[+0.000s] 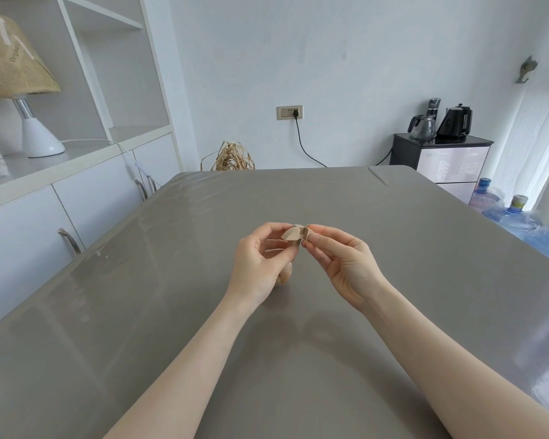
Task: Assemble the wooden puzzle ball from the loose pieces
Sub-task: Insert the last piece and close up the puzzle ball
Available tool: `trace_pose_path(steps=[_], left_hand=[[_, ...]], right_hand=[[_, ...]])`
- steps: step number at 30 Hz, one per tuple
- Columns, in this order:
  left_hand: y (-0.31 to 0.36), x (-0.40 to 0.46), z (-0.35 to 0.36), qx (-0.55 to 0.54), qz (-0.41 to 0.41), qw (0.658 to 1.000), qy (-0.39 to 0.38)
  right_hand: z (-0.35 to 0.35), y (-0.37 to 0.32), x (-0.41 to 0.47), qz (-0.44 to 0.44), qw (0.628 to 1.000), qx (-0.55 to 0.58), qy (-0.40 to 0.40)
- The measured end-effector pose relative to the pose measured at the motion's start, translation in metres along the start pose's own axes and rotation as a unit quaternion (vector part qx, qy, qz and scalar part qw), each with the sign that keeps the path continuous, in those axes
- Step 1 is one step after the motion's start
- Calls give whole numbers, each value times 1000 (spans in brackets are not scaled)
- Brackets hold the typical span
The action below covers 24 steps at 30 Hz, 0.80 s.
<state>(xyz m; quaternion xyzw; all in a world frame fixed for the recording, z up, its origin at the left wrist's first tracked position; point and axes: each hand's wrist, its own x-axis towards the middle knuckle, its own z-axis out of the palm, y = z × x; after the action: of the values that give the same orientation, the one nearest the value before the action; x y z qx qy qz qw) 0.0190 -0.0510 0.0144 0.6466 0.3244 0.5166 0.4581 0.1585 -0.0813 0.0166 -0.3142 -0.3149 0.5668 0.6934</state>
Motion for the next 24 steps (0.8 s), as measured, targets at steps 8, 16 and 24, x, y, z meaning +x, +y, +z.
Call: trace_pose_path(steps=[8, 16, 24], left_hand=[[3, -1, 1, -26, -12, 1000, 1], [1, 1, -2, -36, -8, 999, 27], [4, 0, -5, -41, -2, 999, 9]], right_hand=[[-3, 0, 0, -3, 999, -38, -17], [-4, 0, -1, 5, 995, -93, -29], [-5, 2, -1, -23, 990, -135, -44]])
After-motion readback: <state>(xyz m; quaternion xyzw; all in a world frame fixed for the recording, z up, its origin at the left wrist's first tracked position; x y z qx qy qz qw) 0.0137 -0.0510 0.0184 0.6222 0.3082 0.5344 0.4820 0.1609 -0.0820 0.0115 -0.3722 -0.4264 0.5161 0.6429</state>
